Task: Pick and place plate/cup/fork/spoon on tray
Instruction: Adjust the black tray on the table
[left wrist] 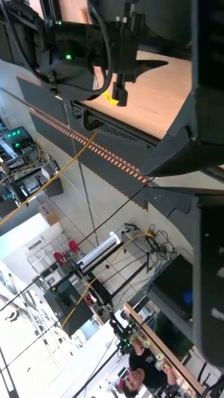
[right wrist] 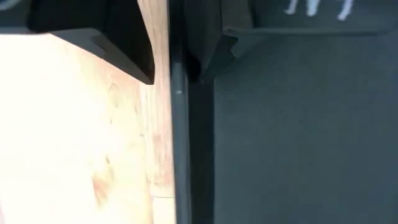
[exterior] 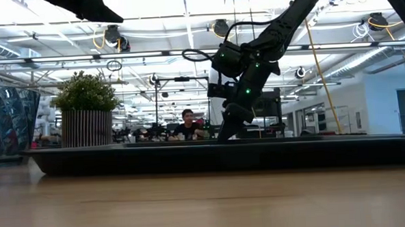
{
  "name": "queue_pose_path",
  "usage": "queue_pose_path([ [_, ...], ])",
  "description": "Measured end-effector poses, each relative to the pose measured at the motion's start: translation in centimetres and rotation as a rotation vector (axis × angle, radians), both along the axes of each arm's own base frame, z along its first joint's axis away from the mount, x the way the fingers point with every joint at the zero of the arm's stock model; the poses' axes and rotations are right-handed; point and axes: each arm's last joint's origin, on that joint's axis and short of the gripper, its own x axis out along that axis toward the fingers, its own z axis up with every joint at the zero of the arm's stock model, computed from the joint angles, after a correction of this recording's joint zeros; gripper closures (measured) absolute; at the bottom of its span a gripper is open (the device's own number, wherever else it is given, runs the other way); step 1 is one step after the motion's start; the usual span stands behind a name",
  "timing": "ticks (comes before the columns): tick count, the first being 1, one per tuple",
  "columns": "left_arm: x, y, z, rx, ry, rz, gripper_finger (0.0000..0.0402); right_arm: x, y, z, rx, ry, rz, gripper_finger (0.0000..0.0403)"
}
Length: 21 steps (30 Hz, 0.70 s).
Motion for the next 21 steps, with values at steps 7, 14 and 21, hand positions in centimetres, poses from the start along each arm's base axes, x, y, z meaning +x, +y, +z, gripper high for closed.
queue_pose_path([
  [7,0.0,0.0,-0.1,-0.007,0.004,0.001,0.036,0.0,0.2,-0.1,0.034,0.002,-0.037,0.0269],
  [14,0.0,0.0,-0.1,-0.009,0.008,0.001,0.036,0.2,0.9,-0.1,0.048,0.008,-0.028,0.0273],
  [21,0.0,0.0,-0.1,-0.011,0.007,0.001,0.036,0.3,1.7,-0.2,0.075,0.021,-0.04,0.0273],
])
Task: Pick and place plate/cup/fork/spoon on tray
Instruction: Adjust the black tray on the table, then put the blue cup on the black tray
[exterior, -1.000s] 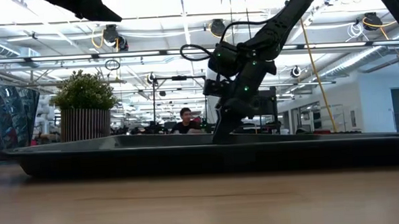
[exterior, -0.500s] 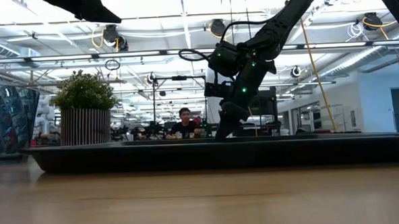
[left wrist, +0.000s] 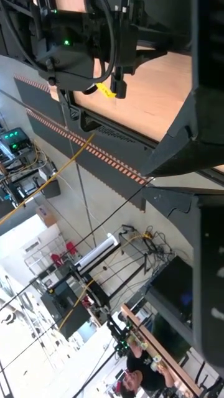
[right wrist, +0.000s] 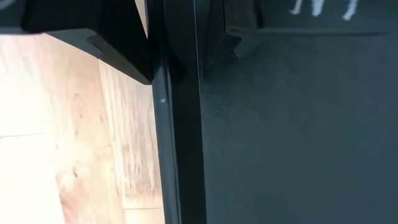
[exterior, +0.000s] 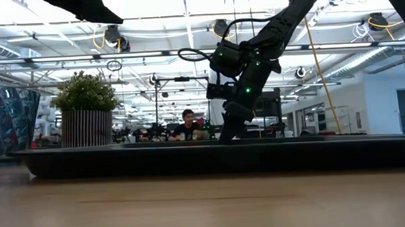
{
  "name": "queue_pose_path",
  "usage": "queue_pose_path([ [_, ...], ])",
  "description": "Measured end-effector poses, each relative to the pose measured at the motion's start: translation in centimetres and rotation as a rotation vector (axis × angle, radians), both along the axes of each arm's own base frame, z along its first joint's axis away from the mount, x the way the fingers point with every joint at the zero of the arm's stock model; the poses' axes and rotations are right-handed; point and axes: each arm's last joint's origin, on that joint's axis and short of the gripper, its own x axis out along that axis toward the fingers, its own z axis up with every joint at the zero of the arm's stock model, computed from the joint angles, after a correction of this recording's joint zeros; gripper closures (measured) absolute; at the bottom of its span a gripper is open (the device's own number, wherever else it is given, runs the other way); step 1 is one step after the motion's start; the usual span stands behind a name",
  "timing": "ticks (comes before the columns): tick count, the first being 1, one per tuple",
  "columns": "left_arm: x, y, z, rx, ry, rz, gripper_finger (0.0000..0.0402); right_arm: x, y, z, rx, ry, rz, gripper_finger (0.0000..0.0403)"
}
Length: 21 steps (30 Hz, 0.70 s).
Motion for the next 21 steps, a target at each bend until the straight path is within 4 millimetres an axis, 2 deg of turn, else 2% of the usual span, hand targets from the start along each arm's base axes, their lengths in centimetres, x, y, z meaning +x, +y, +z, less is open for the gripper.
queue_pose_path([
  [11,0.0,0.0,0.0,0.0,0.003,0.0,0.036,0.1,0.0,0.0,-0.005,-0.007,0.004,0.0273],
  [17,-0.1,0.0,0.0,0.0,0.007,0.0,0.036,0.4,0.2,2.3,-0.047,-0.117,0.015,0.0273],
  [21,-0.6,-0.1,0.1,-0.002,0.001,0.0,0.036,0.4,1.1,3.9,-0.046,-0.161,0.019,0.0273],
])
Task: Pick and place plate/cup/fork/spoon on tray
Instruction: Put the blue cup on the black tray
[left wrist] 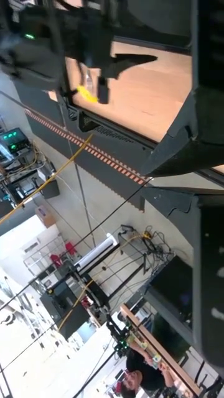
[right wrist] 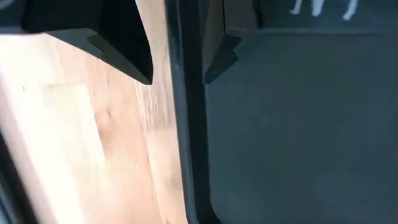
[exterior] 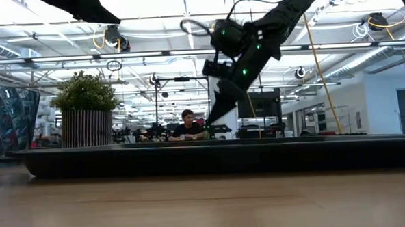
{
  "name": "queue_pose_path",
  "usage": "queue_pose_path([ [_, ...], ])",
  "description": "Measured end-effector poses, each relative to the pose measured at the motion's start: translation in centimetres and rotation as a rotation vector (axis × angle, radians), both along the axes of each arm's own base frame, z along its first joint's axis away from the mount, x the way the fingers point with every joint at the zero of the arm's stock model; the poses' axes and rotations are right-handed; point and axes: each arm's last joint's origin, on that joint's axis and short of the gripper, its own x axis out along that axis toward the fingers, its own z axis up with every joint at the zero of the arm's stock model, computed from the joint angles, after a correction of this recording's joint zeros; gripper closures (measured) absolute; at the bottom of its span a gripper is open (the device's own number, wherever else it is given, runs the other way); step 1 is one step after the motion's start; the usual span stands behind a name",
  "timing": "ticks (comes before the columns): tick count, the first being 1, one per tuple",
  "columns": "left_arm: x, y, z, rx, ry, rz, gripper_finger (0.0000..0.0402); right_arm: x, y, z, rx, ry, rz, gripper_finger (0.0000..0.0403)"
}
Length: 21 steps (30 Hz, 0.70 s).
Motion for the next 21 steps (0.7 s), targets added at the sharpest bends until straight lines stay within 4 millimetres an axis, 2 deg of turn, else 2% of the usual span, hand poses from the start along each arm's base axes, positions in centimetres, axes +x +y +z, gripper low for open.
queue_pose_path([
  [4,-1.0,-0.2,0.4,-0.008,-0.039,0.0,0.036,0.2,2.0,1.9,0.007,-0.065,0.024,0.0273],
  [12,-2.7,-1.1,0.6,-0.077,-0.1,-0.037,0.036,1.7,8.1,4.4,0.036,-0.134,0.08,0.0273],
  [16,-2.7,-1.6,0.3,-0.134,-0.102,-0.071,0.036,2.3,9.6,5.4,0.039,-0.162,0.095,0.0273],
  [21,-1.7,-2.4,-0.6,-0.199,-0.049,-0.127,0.036,2.7,10.2,7.1,0.013,-0.139,0.139,0.0273],
])
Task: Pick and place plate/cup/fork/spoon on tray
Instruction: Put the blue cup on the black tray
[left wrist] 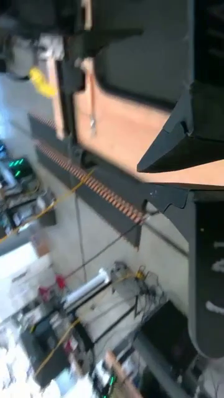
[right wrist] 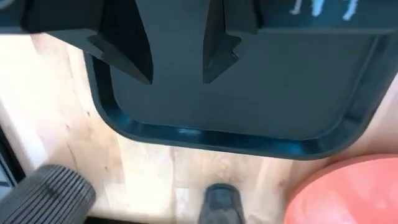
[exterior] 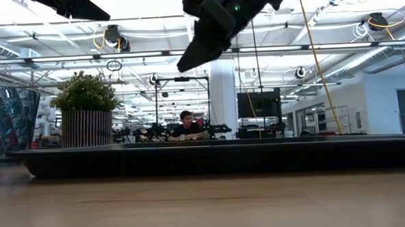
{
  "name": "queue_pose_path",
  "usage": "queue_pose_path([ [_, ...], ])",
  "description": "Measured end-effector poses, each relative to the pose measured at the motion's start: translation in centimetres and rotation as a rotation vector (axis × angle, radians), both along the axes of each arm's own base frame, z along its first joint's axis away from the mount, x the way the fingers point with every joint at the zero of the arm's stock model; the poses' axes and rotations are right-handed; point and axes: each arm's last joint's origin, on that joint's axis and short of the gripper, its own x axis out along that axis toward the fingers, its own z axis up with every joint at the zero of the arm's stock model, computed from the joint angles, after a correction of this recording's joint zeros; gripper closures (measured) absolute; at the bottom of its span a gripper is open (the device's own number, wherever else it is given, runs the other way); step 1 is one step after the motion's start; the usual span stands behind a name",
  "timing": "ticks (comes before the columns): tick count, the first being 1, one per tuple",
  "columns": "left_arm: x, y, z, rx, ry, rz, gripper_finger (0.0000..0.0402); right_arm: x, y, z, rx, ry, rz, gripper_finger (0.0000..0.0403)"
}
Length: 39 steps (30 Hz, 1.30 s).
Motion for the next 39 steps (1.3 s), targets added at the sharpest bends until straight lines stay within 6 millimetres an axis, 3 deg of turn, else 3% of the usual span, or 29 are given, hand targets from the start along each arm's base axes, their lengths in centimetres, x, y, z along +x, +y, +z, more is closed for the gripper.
queue_pose_path([
  [4,0.8,-0.8,0.0,-0.064,0.042,-0.04,0.036,0.0,-1.0,0.7,-0.034,0.024,-0.027,0.0273],
  [9,1.6,-1.4,2.0,-0.121,0.147,-0.028,0.036,0.4,-1.7,1.8,-0.058,-0.027,-0.03,0.0272],
  [18,2.3,-2.1,4.8,-0.383,0.597,0.064,0.036,0.6,-4.2,3.1,-0.218,-0.109,-0.11,0.0272],
  [22,2.9,-2.4,3.7,-0.469,0.903,0.141,0.0359,0.7,-4.6,3.4,-0.234,-0.149,-0.109,0.0272],
  [26,4.6,-2.7,1.5,-0.523,1.015,0.083,0.0345,0.7,-4.6,3.4,-0.236,-0.144,-0.107,0.0272],
  [32,5.8,-2.2,-1.6,-0.534,1.209,0.139,0.0282,0.1,-3.9,2.3,-0.184,-0.018,-0.109,0.027],
  [39,5.2,-1.4,-3.8,-0.53,1.297,0.17,0.0203,-0.8,-3.2,0.7,-0.112,0.106,-0.142,0.0236],
])
